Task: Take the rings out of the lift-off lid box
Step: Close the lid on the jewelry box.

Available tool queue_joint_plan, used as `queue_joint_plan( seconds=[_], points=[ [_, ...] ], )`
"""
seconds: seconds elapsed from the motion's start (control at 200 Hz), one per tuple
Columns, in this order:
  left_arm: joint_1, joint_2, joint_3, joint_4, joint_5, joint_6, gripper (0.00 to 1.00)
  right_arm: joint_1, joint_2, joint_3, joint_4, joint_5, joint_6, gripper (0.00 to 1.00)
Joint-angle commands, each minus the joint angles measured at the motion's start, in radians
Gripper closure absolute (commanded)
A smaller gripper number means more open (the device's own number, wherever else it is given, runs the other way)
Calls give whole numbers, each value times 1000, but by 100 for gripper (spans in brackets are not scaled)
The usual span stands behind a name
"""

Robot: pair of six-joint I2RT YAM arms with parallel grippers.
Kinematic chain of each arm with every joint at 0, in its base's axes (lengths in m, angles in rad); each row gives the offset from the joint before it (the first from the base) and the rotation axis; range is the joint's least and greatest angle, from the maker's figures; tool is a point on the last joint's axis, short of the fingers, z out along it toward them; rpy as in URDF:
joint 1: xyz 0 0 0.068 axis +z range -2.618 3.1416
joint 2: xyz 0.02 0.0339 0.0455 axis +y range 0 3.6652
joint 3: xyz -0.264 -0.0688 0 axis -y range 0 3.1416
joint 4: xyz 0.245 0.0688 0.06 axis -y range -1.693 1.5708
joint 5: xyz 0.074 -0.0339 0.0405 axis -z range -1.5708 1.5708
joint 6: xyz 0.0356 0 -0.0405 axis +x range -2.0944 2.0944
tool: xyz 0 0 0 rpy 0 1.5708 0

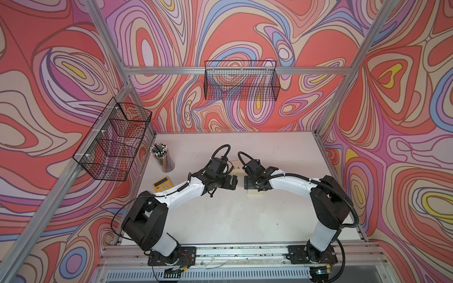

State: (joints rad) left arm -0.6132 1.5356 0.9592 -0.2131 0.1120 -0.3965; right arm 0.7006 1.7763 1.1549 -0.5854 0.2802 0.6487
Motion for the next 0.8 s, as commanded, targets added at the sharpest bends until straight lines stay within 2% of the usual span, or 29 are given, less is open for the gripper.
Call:
queue_joint_plan(
  seconds=[0.0, 0.791],
  points=[
    [7, 7, -5, -5, -1, -8, 0, 10, -36, -19, -22, 15, 25, 7],
    [7, 9, -5, -8, 0, -8, 0, 22, -55, -60, 15, 43, 35, 5]
  ],
)
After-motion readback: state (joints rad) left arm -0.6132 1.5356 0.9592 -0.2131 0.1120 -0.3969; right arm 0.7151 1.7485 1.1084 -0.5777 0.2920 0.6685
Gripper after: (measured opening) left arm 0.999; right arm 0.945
